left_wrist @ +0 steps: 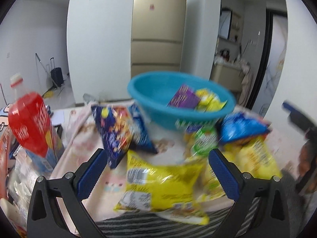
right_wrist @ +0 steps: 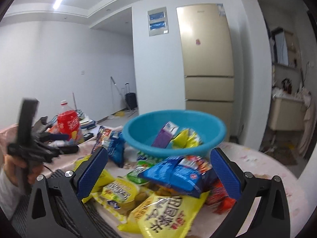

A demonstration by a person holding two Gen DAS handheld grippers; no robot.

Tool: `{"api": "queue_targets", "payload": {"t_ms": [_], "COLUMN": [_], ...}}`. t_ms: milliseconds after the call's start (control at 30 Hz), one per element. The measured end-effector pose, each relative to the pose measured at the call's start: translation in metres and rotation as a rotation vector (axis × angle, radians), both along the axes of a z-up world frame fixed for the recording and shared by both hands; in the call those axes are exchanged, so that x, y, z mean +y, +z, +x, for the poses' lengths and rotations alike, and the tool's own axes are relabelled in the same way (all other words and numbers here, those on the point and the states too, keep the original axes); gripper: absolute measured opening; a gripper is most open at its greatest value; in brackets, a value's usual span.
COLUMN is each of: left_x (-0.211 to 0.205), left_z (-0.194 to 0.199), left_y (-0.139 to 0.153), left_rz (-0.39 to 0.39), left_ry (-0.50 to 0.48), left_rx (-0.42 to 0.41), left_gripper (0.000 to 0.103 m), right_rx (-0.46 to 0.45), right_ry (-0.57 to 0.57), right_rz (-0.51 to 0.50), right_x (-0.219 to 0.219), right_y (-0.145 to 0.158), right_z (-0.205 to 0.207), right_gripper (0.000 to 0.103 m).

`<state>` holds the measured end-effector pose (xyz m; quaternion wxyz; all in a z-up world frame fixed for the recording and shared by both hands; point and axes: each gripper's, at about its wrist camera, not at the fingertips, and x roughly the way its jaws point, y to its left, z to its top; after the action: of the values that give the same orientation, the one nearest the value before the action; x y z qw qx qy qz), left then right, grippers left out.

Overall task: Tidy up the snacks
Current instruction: 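Grasp a large yellow chip bag with the left tool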

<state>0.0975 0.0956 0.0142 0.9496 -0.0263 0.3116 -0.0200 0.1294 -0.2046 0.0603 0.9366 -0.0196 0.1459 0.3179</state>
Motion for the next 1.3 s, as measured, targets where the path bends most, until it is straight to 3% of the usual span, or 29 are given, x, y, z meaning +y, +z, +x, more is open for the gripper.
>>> {"api": "queue_targets", "payload": {"t_ms": [200, 433, 567, 700, 933, 1300], "left_x": [-0.005, 0.005, -0.001, -0.007, -0.011, -0.011], "left_z": [0.007, 0.015, 0.022, 0.019, 0.015, 0.009], "left_y": [-0.046, -0.061, -0.071, -0.072, -0.070, -0.065], "left_rz": [0.097, 0.003, 0.036, 0.068, 0.077, 0.087], "left_ry": [-0.083, -0.099, -0.094, -0.108, -0.114, -0.109], "left_rx": [0.116, 0.159, 0.206, 0.197, 0.184, 0.145], "left_gripper": [0.103, 0.103, 0.103, 0.102, 0.090, 0.089], "right_rx": [0.000, 0.037, 0.059, 0.055, 0.041, 0.040], "right_ry": [-0.020, -0.028, -0.027, -0.033, -0.048, -0.066], "right_rz": [-0.023, -0.069, -0.077, -0.095, -0.116, -0.148], "right_x": [0.008, 0.019, 0.022, 0.025, 0.023, 0.010], "right_y": [-0.015, -0.030, -0.035, -0.037, -0.035, -0.025], "right_z": [0.004, 0.014, 0.017, 0.017, 0.017, 0.021], "right_gripper": [0.103, 0.103, 0.103, 0.103, 0.103, 0.103]}}
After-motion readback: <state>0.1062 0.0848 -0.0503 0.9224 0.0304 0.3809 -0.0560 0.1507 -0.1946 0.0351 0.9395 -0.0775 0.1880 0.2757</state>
